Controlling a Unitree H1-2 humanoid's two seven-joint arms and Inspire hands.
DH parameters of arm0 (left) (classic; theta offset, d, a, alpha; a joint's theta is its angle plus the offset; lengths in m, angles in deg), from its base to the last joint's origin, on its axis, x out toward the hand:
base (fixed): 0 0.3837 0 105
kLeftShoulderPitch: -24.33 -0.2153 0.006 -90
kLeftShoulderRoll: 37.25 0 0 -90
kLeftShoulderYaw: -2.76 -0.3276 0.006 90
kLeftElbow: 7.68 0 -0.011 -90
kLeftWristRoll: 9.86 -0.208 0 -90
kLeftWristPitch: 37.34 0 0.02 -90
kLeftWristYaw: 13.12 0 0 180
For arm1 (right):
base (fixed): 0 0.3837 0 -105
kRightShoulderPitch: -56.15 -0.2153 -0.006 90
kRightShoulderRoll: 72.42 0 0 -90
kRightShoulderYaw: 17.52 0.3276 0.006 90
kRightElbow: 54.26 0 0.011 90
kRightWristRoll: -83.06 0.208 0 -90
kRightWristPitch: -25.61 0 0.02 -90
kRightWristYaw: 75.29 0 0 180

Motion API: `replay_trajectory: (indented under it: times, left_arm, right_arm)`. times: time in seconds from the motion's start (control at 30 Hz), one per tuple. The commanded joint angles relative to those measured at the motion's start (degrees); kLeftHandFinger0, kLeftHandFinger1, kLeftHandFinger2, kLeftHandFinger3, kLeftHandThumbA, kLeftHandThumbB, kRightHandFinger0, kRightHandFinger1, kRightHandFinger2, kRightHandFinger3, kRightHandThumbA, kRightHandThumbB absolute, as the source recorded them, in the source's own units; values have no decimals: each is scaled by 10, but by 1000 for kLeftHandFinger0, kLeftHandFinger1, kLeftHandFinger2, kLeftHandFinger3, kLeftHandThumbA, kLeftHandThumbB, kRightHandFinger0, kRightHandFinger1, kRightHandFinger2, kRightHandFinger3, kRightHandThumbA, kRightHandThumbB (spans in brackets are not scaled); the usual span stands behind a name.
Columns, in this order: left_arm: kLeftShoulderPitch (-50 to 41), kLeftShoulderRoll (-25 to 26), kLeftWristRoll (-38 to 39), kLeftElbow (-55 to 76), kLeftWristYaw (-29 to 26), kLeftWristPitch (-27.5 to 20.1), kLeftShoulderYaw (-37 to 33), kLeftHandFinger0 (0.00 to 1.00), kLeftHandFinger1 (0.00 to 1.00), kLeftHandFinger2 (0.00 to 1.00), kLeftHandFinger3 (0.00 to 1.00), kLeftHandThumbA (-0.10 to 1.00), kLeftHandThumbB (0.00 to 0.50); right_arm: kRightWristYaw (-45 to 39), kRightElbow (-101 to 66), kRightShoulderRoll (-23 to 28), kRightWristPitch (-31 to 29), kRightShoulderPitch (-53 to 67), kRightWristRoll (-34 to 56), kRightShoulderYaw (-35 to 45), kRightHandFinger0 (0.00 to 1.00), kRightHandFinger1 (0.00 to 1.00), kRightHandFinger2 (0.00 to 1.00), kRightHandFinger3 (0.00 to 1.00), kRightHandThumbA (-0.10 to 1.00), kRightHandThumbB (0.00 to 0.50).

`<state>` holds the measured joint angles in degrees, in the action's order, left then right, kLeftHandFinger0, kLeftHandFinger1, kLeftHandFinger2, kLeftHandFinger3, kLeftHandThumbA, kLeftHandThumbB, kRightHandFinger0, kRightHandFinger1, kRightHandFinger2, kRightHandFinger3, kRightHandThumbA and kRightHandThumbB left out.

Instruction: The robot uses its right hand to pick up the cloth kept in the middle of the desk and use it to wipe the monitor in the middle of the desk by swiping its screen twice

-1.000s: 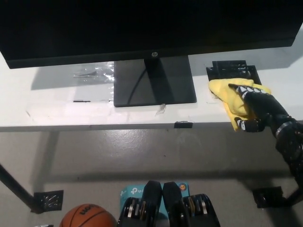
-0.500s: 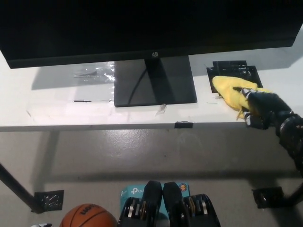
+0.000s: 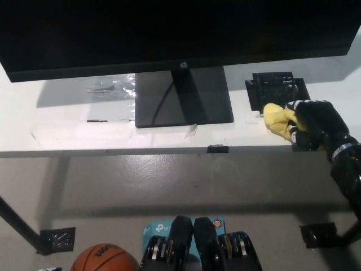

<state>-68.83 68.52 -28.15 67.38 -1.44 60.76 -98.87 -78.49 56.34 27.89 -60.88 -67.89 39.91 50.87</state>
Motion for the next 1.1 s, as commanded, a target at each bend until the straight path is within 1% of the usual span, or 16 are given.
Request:
replay_trajectory:
  times: [0.0,0.03,0.07,0.13,0.17,0.2,0.23,0.27,0.33,0.4,0.47,0.53,0.67,0.7,0.9,1.07]
  left_arm:
    - [-6,8,-8,14,1,-1,5,956,1000,991,867,293,267]
    - [-6,8,-7,14,1,-1,5,955,1000,990,866,290,267]
    - [-8,8,-6,19,2,5,7,963,1000,998,868,277,262]
    - [-10,6,-6,19,1,3,7,964,1000,996,858,267,264]
    - [-10,6,-6,20,1,3,7,959,1000,990,861,267,268]
    - [-10,6,-6,20,1,2,7,958,1000,989,861,267,268]
    - [-10,4,-5,15,-2,-4,6,951,1000,981,859,271,271]
    - [-11,3,-5,12,-3,-6,6,950,1000,981,860,269,270]
    - [-9,2,-3,5,-4,-10,7,945,1000,986,860,259,275]
    - [-10,2,-2,8,-3,-6,8,951,1000,990,854,255,271]
    - [-6,1,-3,3,-2,-12,6,961,1000,992,851,268,273]
    - [-8,2,-1,12,1,-1,9,969,1000,996,849,252,270]
    - [-8,0,-4,2,-2,-6,9,969,1000,1000,870,246,271]
    - [-7,-1,-4,-2,-4,-9,9,964,1000,997,868,249,276]
    - [-17,0,-3,8,-2,-4,12,939,1000,982,870,251,279]
    - [-15,2,-4,1,-4,-15,10,966,1000,987,860,255,273]
  right_arm:
    - [53,-3,-5,-29,-2,-1,16,0,249,444,338,-100,0]
    - [57,-4,-11,-26,3,7,24,0,228,421,347,-100,0]
    - [55,-8,-22,-13,7,18,35,0,218,408,475,-100,0]
    - [69,-10,-53,-8,21,71,84,0,126,312,401,-100,0]
    - [80,-6,-71,-9,27,98,110,0,69,268,305,-100,0]
    - [93,-1,-91,-16,32,123,138,0,62,288,284,-100,0]
    - [91,-1,-114,-12,36,163,175,0,138,453,185,-83,0]
    - [85,-5,-126,-2,38,178,195,0,212,553,185,-80,0]
    - [87,-12,-157,1,39,228,246,0,262,597,210,-97,0]
    - [89,-41,-200,47,31,289,313,0,8,396,257,-100,0]
    - [98,-54,-216,61,19,310,348,0,0,304,276,-100,0]
    - [105,-70,-239,86,2,346,395,0,0,296,337,-100,0]
    - [106,-106,-251,100,-14,379,448,0,0,347,391,-100,0]
    - [119,-126,-255,120,-27,400,477,0,7,403,437,-100,0]
    - [135,-163,-251,119,-43,413,528,0,0,412,317,-100,0]
    - [152,-176,-241,111,-60,425,560,0,0,379,299,-100,0]
